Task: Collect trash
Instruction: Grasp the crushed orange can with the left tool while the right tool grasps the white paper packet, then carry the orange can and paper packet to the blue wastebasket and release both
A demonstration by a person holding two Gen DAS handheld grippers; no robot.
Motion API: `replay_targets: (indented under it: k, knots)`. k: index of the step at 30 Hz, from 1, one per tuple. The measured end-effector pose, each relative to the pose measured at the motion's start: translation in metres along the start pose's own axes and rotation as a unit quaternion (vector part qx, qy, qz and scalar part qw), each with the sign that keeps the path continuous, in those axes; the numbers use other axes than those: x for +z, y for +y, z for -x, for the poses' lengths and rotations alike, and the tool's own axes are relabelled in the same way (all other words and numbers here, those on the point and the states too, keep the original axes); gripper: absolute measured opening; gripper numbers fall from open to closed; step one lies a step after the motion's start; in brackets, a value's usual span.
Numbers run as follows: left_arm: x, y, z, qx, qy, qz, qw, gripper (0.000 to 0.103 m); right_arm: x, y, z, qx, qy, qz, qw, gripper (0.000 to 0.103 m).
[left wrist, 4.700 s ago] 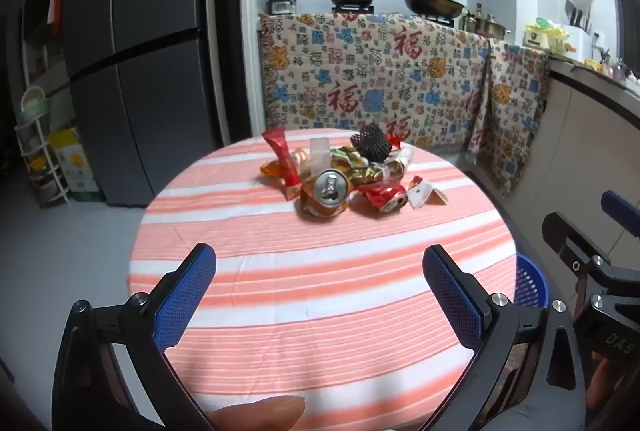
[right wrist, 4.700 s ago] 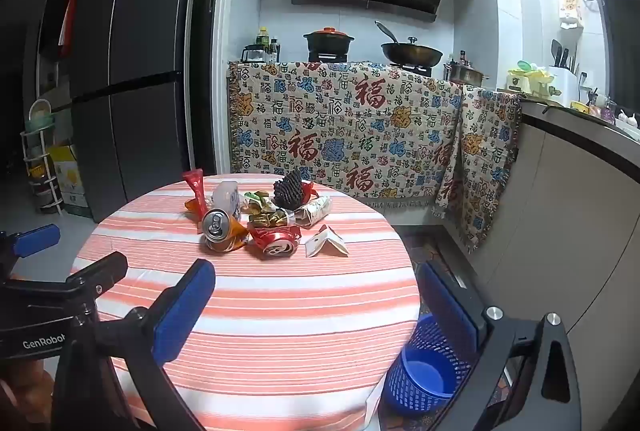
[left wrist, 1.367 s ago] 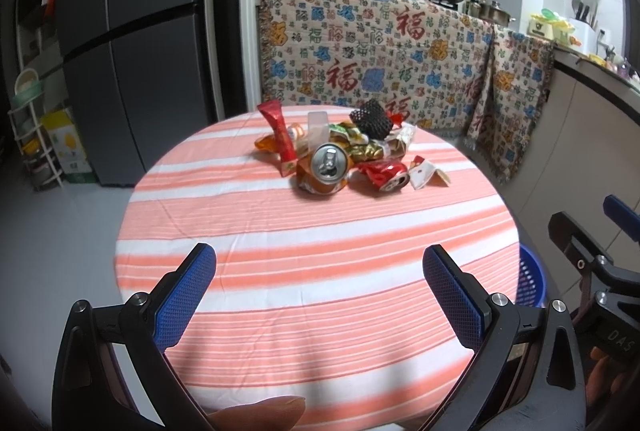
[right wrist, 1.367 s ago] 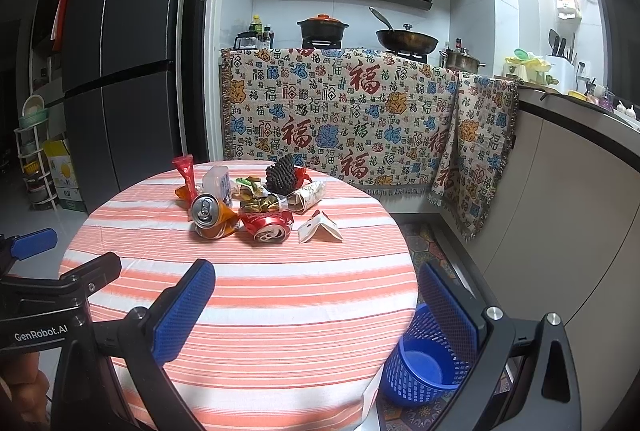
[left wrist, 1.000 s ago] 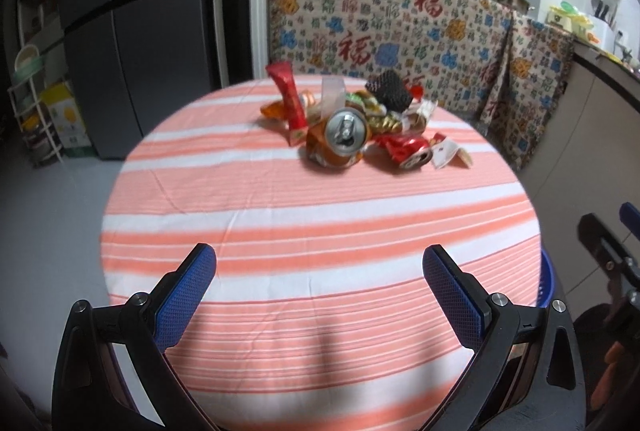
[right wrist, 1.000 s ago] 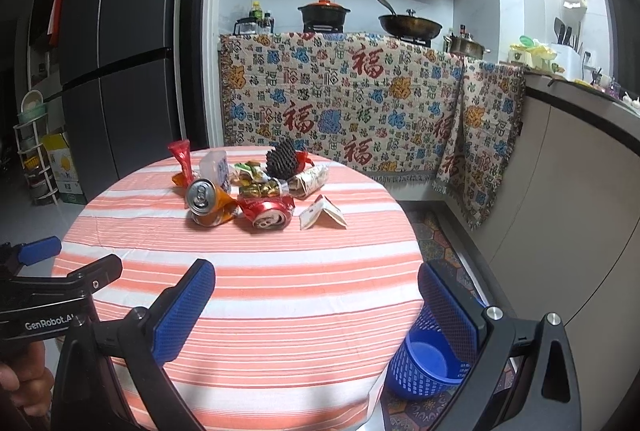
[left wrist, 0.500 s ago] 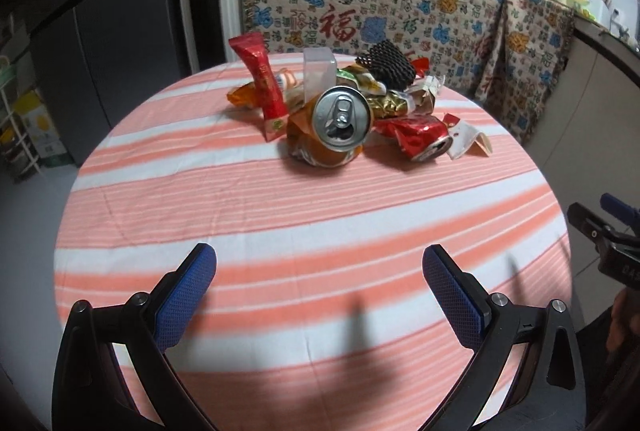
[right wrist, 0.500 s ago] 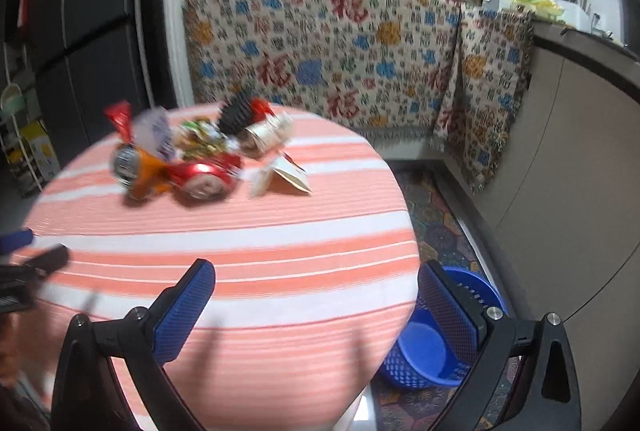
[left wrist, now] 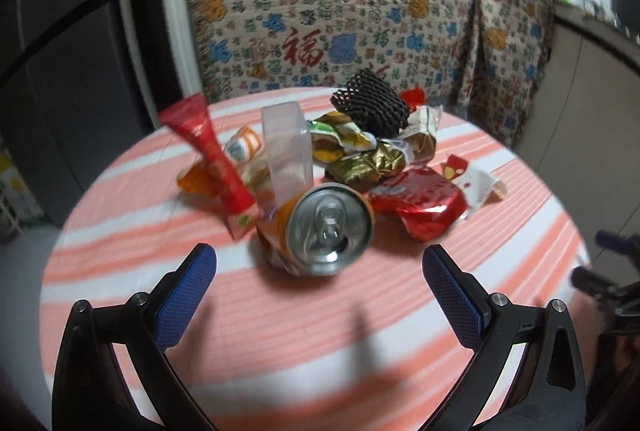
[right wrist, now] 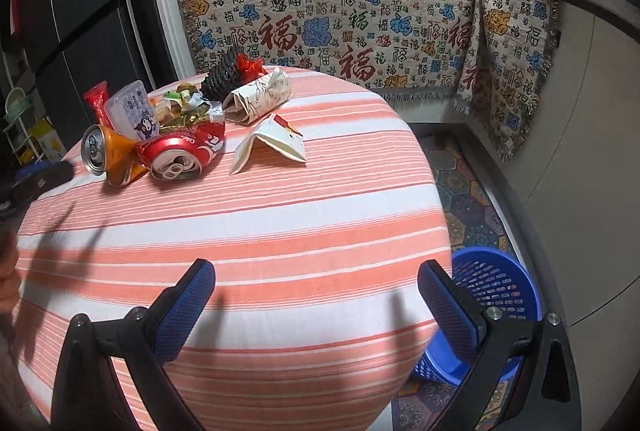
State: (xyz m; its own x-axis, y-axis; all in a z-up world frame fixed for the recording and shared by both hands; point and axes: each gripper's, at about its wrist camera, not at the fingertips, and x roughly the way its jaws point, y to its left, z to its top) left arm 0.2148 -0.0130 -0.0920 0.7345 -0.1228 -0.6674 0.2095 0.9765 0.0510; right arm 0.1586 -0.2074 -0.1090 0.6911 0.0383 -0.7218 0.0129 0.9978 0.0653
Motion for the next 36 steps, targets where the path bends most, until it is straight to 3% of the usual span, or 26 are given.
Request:
replay_targets:
  k: [4, 5, 6, 7, 15, 17, 19, 22, 27, 28, 29, 30, 32, 36]
  knots:
    - [0.008, 0.003, -0.028, -0.001, 0.019, -0.023, 0.9996, 0.100, 0.002, -0.002, -0.001, -0.003, 0.001, -0.003, 1.000, 0.103]
    - [0.009, 0.004, -0.031, -0.005, 0.019, -0.023, 0.9995, 0.096, 0.003, -0.002, -0.002, -0.003, 0.001, -0.002, 1.000, 0.103]
    - [0.010, 0.003, -0.034, -0.014, 0.020, -0.028, 0.9993, 0.078, 0.003, -0.003, -0.002, -0.003, 0.001, -0.001, 1.000, 0.103]
    - [0.010, 0.003, -0.034, -0.021, 0.024, -0.031, 0.9990, 0.076, 0.004, -0.003, -0.003, -0.005, 0.002, 0.002, 1.000, 0.103]
    - [-0.006, 0.004, 0.000, -0.047, 0.003, -0.001, 0.9989, 0.073, 0.034, -0.007, -0.019, -0.006, -0.008, 0.028, 1.000, 0.103]
    - [-0.011, 0.005, 0.009, -0.052, 0.003, 0.012, 0.9986, 0.073, 0.046, -0.008, -0.029, 0.011, -0.007, 0.035, 0.999, 0.102]
    - [-0.016, 0.006, 0.017, -0.054, 0.005, 0.025, 0.9982, 0.073, 0.057, -0.007, -0.041, 0.046, 0.005, 0.033, 0.998, 0.094]
    - [-0.023, 0.005, 0.026, -0.054, 0.005, 0.036, 0.9979, 0.073, 0.075, -0.001, -0.064, 0.080, 0.028, 0.023, 0.996, 0.094]
    - [-0.030, 0.000, 0.035, -0.047, 0.001, 0.035, 0.9983, 0.073, 0.100, 0.018, -0.094, 0.082, 0.037, 0.028, 0.996, 0.094]
    - [-0.031, -0.001, 0.036, -0.047, 0.001, 0.036, 0.9983, 0.073, 0.102, 0.021, -0.100, 0.077, 0.045, 0.031, 0.996, 0.088]
    - [-0.032, 0.000, 0.037, -0.047, 0.000, 0.038, 0.9982, 0.073, 0.104, 0.024, -0.110, 0.070, 0.063, 0.035, 0.995, 0.050]
    - [-0.032, 0.000, 0.038, -0.050, -0.001, 0.041, 0.9979, 0.073, 0.105, 0.024, -0.116, 0.068, 0.079, 0.035, 0.994, 0.045]
    - [-0.033, 0.003, 0.043, -0.061, -0.004, 0.050, 0.9969, 0.073, 0.106, 0.017, -0.112, 0.076, 0.082, 0.015, 0.994, 0.023]
    - [-0.032, 0.010, 0.056, -0.084, -0.012, 0.073, 0.9938, 0.073, 0.101, 0.003, -0.080, 0.103, 0.077, -0.010, 0.992, 0.019]
